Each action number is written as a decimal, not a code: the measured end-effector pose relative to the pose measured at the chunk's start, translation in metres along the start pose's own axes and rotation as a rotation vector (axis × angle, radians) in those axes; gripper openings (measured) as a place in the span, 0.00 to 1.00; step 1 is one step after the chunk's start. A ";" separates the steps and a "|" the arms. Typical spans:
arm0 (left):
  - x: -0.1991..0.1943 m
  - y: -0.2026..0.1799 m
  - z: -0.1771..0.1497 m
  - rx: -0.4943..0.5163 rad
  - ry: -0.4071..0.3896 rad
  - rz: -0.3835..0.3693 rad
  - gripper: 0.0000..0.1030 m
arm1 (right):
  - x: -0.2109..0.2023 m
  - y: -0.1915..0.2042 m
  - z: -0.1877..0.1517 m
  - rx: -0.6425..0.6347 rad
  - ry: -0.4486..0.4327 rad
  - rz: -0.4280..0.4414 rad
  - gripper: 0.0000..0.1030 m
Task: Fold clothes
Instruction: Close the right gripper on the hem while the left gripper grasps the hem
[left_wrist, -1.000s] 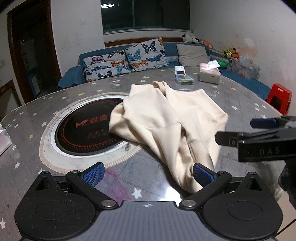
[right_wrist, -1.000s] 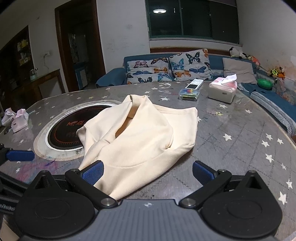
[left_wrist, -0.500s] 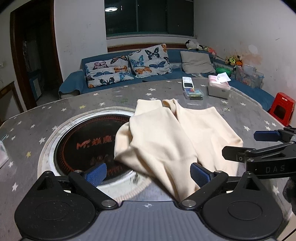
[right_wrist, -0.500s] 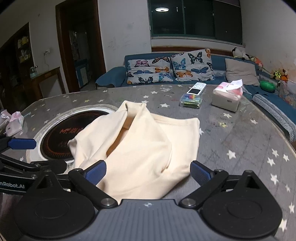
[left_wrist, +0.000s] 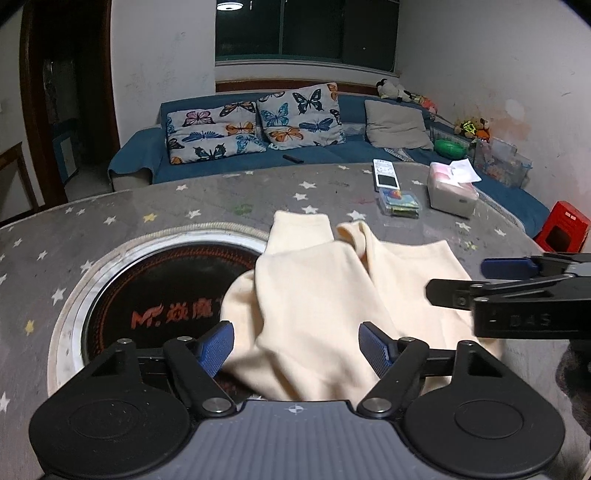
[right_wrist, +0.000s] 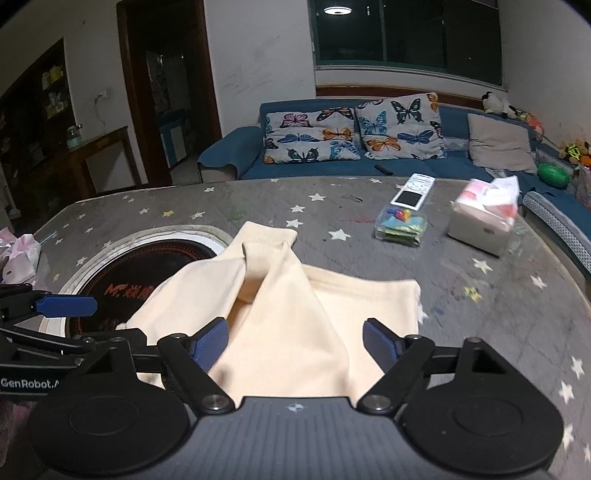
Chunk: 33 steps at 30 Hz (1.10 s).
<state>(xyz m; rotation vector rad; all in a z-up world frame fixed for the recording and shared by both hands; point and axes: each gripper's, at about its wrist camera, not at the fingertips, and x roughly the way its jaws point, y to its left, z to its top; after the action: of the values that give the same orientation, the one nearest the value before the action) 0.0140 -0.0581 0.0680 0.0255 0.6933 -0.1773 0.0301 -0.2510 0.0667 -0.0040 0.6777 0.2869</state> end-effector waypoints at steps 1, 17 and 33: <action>0.002 0.000 0.002 0.001 0.000 -0.001 0.72 | 0.005 0.000 0.003 -0.003 0.004 0.005 0.74; 0.031 0.002 0.036 -0.027 0.003 -0.074 0.74 | 0.093 -0.014 0.025 0.033 0.096 0.073 0.43; 0.082 -0.026 0.046 0.042 0.051 -0.093 0.73 | 0.054 -0.039 0.016 0.092 0.014 0.025 0.08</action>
<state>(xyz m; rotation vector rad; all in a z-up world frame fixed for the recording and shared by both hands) 0.1004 -0.0999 0.0522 0.0386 0.7420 -0.2811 0.0899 -0.2727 0.0420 0.0906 0.7050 0.2798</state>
